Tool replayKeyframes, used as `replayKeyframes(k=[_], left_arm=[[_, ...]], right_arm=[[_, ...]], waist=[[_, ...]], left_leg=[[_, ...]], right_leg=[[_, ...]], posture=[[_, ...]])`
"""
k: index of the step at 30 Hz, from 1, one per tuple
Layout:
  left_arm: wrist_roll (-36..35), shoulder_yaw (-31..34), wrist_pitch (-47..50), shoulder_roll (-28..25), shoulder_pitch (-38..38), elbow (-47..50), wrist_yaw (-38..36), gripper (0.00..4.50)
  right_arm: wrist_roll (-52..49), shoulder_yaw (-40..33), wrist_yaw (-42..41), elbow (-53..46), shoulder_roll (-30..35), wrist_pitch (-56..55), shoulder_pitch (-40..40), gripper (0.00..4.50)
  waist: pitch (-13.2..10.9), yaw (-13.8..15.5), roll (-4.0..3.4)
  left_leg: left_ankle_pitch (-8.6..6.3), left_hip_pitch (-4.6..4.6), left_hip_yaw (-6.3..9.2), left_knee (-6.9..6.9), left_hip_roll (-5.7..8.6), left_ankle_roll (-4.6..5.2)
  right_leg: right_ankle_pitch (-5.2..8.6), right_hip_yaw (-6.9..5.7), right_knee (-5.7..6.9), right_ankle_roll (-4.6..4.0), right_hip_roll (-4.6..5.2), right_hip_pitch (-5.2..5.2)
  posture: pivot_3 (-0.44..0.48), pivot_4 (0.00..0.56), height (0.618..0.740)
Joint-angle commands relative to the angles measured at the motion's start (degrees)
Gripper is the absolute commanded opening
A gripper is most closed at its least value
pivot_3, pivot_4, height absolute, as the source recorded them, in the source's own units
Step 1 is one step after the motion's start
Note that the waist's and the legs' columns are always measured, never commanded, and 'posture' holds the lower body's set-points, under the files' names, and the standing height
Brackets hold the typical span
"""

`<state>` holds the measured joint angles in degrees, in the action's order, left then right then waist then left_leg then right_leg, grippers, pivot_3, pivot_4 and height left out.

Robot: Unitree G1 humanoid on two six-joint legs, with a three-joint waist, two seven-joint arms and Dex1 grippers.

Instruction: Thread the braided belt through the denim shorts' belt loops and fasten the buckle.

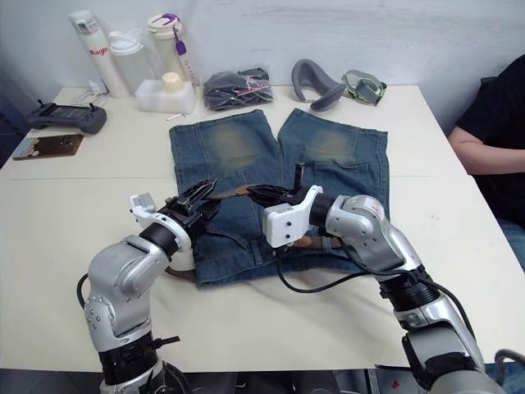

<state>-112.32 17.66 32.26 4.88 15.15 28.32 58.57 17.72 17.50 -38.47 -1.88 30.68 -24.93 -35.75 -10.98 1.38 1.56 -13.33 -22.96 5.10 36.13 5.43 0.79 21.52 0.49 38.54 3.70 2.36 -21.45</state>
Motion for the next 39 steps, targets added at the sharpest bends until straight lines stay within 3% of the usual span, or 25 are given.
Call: replayKeyframes(k=[1, 3, 5, 8, 15, 18, 21, 27, 31, 34, 39], left_arm=[[-0.7, 1.0, 0.2, 2.5, 1.2, 0.1, -0.2, 0.6], [-0.7, 1.1, 0.5, 2.6, 1.3, -0.1, -0.4, 0.03], [-0.7, 1.2, 1.1, 2.3, 1.3, -0.5, -1.1, 0.03], [-0.7, 2.6, 2.1, 1.4, 1.5, -0.8, -2.2, 0.0], [-0.7, 7.2, 5.4, -0.1, 0.9, -2.4, -6.0, 0.0], [-0.7, 8.1, 7.0, -1.2, 1.1, -3.5, -8.6, 0.0], [-0.7, 8.3, 8.3, -2.0, 0.5, -5.2, -10.6, 0.0], [-0.7, 8.2, 8.7, -2.2, 0.1, -5.7, -12.0, 0.0], [-0.7, 8.4, 8.5, -2.9, -0.5, -5.3, -12.4, 0.0], [-0.7, 8.2, 8.8, -3.5, -0.8, -5.2, -12.8, 0.0], [-0.7, 8.3, 10.0, -4.7, -1.1, -5.0, -14.4, 0.0]], right_arm=[[-2.3, -1.9, -0.3, -3.5, 0.7, -0.3, 0.4, 0.0], [-2.5, -1.9, -0.4, -3.8, 1.0, 0.1, 0.7, 0.0], [-4.7, -2.5, -1.1, -4.1, 0.9, 1.7, 1.3, 0.0], [-11.5, -3.3, -5.6, -4.5, 1.8, 6.8, 2.2, 1.09], [-21.2, -5.5, -13.4, 0.0, 2.6, 28.0, 1.3, 4.48], [-23.4, -4.9, -13.2, 7.2, -1.6, 43.5, -4.2, 4.48], [-23.4, -3.9, -12.1, 15.4, -6.7, 52.1, -10.1, 4.48], [-17.5, 2.5, -13.5, 24.9, -8.4, 56.3, -13.6, 4.48], [-17.0, 3.7, -14.5, 25.4, -8.4, 57.9, -12.6, 4.48], [-18.2, 3.0, -15.0, 24.3, -8.6, 58.6, -11.1, 3.35], [-20.0, 0.7, -14.3, 22.1, -10.0, 59.2, -10.1, 1.05]], waist=[[0.0, 0.1, 0.0], [0.0, 0.1, 0.0], [0.0, 0.1, 0.0], [0.0, 0.0, 0.0], [0.0, 0.0, 0.02], [0.0, -0.2, 0.02], [0.0, -0.5, 0.02], [0.0, 0.2, 0.02], [0.0, 0.1, 0.04], [0.0, 0.1, 0.06], [0.0, 0.1, 0.07]], left_leg=[[0.0, 0.0, 0.0, 0.0, 0.0, 0.0], [-0.01, -0.01, 0.0, 0.0, 0.0, 0.0], [-0.01, -0.01, 0.0, 0.0, 0.0, 0.0], [-0.01, -0.01, 0.01, 0.0, -0.01, 0.0], [-0.03, -0.02, 0.01, -0.02, -0.03, 0.02], [-0.03, -0.02, 0.0, -0.03, -0.08, 0.02], [-0.04, -0.04, 0.0, -0.04, -0.14, -0.01], [-0.11, -0.18, 0.12, -0.03, -0.14, -0.02], [-0.17, -0.23, 0.11, 0.04, -0.1, 0.09], [-0.18, -0.22, 0.11, 0.05, -0.1, 0.09], [-0.19, -0.22, 0.12, 0.04, -0.11, 0.09]], right_leg=[[0.0, 0.0, -0.01, 0.0, 0.0, 0.0], [0.0, 0.0, -0.02, 0.0, 0.0, 0.0], [0.0, 0.0, -0.02, 0.01, 0.0, 0.0], [-0.01, 0.0, -0.02, 0.01, 0.0, 0.0], [-0.02, -0.01, -0.07, -0.02, -0.01, 0.0], [-0.07, -0.01, -0.08, -0.1, -0.05, -0.02], [-0.09, -0.02, -0.09, -0.14, -0.09, -0.06], [-0.11, -0.11, -0.33, -0.16, -0.07, -0.07], [-0.25, -0.09, -0.58, -0.04, -0.05, 0.02], [-0.26, -0.1, -0.58, -0.04, -0.05, 0.03], [-0.26, -0.1, -0.57, -0.04, -0.06, 0.03]], posture=[[0.0, 0.15, 0.74], [0.0, 0.15, 0.74], [0.0, 0.15, 0.74], [0.0, 0.15, 0.74], [0.0, 0.15, 0.74], [0.0, 0.15, 0.74], [0.0, 0.15, 0.74], [0.0, 0.15, 0.74], [0.0, 0.15, 0.74], [0.0, 0.15, 0.74], [0.0, 0.15, 0.74]])
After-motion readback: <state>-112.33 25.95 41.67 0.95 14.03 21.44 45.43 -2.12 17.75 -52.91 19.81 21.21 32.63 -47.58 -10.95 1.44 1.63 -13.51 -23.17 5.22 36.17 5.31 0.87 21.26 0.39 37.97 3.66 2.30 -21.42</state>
